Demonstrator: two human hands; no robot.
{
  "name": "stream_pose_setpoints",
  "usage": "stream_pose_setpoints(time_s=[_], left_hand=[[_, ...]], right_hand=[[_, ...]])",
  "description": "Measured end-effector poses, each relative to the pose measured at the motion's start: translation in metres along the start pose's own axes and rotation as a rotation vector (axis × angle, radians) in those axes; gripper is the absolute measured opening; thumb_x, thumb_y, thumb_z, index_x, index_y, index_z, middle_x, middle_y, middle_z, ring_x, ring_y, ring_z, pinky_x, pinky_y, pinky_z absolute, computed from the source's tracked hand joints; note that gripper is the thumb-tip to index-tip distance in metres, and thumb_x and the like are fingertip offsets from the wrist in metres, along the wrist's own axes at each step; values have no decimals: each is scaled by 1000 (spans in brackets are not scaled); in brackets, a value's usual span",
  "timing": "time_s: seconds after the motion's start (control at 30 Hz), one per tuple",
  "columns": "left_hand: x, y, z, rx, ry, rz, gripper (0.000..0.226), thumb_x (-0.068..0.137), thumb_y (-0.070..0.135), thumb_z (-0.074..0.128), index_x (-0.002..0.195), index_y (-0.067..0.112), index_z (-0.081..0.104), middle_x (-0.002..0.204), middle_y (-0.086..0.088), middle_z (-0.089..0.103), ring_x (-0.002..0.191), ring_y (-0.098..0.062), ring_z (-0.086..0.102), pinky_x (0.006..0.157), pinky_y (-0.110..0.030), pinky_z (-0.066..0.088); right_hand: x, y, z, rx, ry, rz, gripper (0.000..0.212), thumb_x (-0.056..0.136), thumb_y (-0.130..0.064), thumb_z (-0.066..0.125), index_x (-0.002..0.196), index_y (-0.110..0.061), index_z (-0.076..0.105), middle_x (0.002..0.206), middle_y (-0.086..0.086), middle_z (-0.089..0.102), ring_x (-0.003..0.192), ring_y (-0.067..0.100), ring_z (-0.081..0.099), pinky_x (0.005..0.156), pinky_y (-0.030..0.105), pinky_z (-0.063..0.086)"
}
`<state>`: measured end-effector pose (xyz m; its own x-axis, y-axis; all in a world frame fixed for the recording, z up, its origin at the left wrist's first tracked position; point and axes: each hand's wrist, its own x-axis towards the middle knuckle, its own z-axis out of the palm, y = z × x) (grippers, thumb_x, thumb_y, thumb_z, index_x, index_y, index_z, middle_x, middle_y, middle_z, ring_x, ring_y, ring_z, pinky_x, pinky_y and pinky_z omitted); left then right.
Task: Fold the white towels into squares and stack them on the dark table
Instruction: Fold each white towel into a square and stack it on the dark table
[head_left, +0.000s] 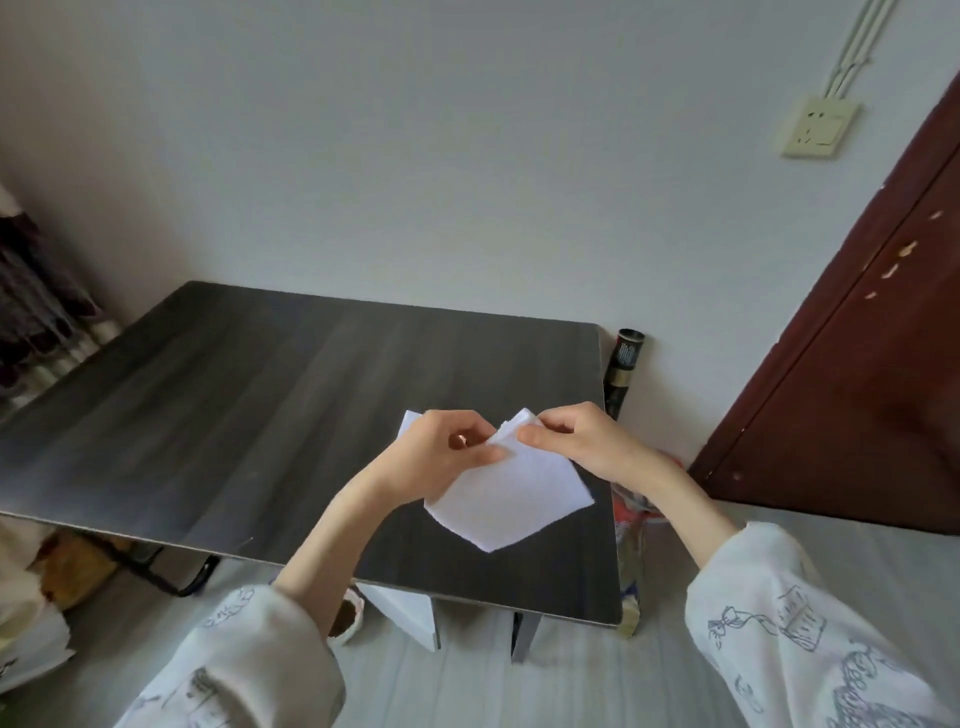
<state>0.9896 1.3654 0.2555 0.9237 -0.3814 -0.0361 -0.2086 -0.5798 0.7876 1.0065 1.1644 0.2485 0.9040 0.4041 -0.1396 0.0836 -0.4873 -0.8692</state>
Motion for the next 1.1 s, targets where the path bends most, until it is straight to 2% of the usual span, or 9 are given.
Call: stream_pose_setpoints(time_s=[0.03, 0.1, 0.17, 0.3, 0.5, 0.57, 0.73, 0.9, 1.1], left_hand=[[10, -4, -8, -34, -32, 0, 7, 86, 28, 62, 80, 25, 63, 82, 11, 65, 71, -4, 60, 64, -16, 45], [30, -10, -18, -123, -98, -1, 5, 86, 25, 64, 82, 21, 64, 84, 7, 66, 70, -4, 61, 63, -16, 47], [49, -15, -24, -200, -159, 8, 7, 86, 20, 64, 87, 14, 65, 86, 2, 66, 73, -6, 63, 65, -17, 50], [84, -23, -28, -371, -212, 8, 18, 88, 19, 61, 97, 4, 63, 89, -3, 67, 79, -11, 65, 68, -20, 53], [141, -39, -15, -581, -216, -106, 23, 90, 22, 57, 105, 5, 60, 90, 2, 68, 83, -13, 67, 65, -22, 53], [160, -49, -6, -614, -192, -186, 25, 90, 23, 57, 106, 4, 59, 90, 2, 70, 85, -16, 68, 65, -25, 54], [201, -80, 18, -551, -127, -358, 25, 90, 23, 58, 106, 4, 57, 93, -4, 69, 81, -14, 69, 62, -26, 55], [232, -104, 40, -547, -124, -500, 17, 92, 23, 56, 103, 11, 60, 89, -1, 67, 66, -3, 68, 53, -18, 52], [250, -152, 69, -545, -155, -669, 12, 94, 20, 51, 102, 16, 59, 95, -5, 68, 83, -16, 68, 63, -28, 58]], right_hand=[[8, 2, -3, 45, -6, 38, 26, 89, -35, 57, 78, -14, 66, 69, -9, 63, 63, -2, 58, 61, 11, 43], [21, 13, -8, 152, 12, 117, 34, 83, -42, 58, 93, -11, 69, 93, 2, 70, 90, 11, 66, 86, 24, 51], [31, 31, -12, 292, 59, 181, 33, 82, -42, 57, 96, -15, 69, 102, 5, 69, 103, 19, 64, 101, 36, 45], [48, 77, -12, 720, 121, 257, 67, 58, -62, 75, 109, -19, 65, 116, 4, 66, 115, 20, 59, 103, 41, 42], [82, 120, -6, 1160, 75, 338, 86, 56, -51, 83, 129, -21, 51, 130, 8, 58, 121, 27, 54, 99, 46, 45], [95, 127, -13, 1160, 66, 361, 83, 56, -45, 85, 128, -19, 51, 131, 13, 55, 123, 31, 51, 97, 46, 47], [125, 158, -39, 980, 163, 488, 23, 91, -28, 56, 110, -16, 60, 115, 13, 60, 118, 35, 54, 100, 52, 43], [151, 177, -56, 807, 205, 595, 14, 97, -25, 47, 99, -19, 59, 107, 9, 63, 107, 29, 60, 93, 49, 49], [176, 205, -47, 607, 241, 733, 19, 99, -23, 41, 110, -16, 54, 107, 11, 61, 101, 29, 62, 86, 42, 53]])
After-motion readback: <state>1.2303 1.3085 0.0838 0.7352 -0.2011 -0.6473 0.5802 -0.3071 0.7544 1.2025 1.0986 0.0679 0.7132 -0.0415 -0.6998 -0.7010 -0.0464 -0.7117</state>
